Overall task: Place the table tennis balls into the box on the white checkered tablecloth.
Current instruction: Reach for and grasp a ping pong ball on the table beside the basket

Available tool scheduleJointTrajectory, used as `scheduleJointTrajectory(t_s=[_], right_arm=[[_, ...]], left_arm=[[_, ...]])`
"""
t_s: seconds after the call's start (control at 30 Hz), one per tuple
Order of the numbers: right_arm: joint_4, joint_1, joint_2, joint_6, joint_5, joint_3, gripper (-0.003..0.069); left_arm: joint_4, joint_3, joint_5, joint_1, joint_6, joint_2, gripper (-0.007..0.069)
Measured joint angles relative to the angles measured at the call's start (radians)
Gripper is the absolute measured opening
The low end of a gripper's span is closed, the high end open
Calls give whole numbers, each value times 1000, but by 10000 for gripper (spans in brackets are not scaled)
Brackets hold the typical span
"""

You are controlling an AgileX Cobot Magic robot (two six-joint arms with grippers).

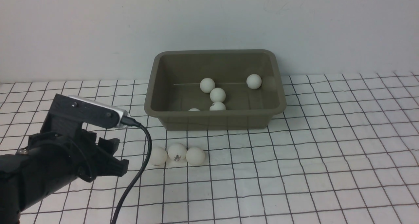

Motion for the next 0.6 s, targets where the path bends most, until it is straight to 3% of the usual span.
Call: scheduleJointTrajectory(t_s=[0.2, 0.4, 0.5, 0.6], right_arm=[[0, 0, 0, -8, 0, 0, -17], [3, 0, 0, -8, 0, 0, -18], [3, 0, 0, -10, 0, 0, -18], [3, 0, 0, -12, 0, 0, -18]], left_arm=[[2, 91, 91, 0, -77, -3, 227], [14, 108, 280, 0, -198, -13, 227], [22, 70, 347, 0, -170, -52, 227], [69, -6, 433, 0, -9, -109, 227]])
